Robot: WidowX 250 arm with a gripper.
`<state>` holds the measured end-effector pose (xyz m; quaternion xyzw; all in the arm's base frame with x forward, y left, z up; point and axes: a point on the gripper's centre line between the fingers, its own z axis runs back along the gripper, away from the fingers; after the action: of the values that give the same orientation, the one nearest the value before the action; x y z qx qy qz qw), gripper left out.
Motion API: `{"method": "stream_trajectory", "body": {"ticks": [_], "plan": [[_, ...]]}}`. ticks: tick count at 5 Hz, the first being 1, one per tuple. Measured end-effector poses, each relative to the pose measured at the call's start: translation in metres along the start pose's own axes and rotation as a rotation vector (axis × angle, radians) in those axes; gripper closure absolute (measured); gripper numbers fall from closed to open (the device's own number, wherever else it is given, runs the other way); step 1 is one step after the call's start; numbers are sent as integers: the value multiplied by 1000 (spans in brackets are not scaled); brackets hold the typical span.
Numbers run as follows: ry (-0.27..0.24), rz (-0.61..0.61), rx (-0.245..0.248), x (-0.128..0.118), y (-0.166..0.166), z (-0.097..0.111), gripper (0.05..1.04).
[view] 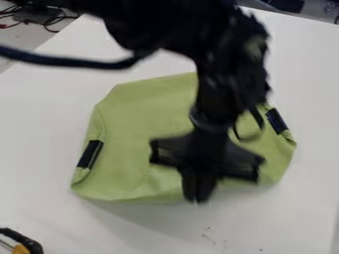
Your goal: Fold the cloth from the bottom to the top
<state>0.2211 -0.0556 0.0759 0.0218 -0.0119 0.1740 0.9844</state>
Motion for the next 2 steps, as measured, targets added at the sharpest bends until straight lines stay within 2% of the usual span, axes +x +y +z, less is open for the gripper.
{"method": "stream_trajectory", "body": {"ticks": [2], "plan": [[3,-148,-18,93,50,12,1030]]}}
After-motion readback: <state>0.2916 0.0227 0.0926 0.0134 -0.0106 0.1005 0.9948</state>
